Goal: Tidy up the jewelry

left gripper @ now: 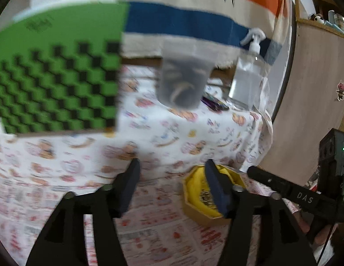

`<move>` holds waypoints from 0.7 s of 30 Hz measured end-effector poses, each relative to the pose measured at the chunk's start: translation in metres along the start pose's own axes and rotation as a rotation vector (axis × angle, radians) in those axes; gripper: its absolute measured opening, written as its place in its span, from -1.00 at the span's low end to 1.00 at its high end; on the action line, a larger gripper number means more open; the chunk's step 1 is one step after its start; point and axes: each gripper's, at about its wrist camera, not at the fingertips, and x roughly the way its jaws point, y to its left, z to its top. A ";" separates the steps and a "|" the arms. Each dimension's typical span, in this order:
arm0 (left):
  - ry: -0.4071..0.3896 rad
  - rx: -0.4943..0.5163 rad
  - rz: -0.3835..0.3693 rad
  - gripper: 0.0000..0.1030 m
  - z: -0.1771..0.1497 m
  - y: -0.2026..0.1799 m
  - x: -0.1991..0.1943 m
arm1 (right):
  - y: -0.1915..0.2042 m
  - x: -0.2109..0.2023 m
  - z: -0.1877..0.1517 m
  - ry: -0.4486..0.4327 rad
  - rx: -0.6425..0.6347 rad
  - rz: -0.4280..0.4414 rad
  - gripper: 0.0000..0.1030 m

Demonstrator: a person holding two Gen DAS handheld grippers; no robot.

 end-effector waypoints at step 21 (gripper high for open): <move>-0.162 0.007 0.237 0.99 -0.040 0.051 -0.088 | 0.073 -0.060 -0.035 -0.323 -0.327 -0.165 1.00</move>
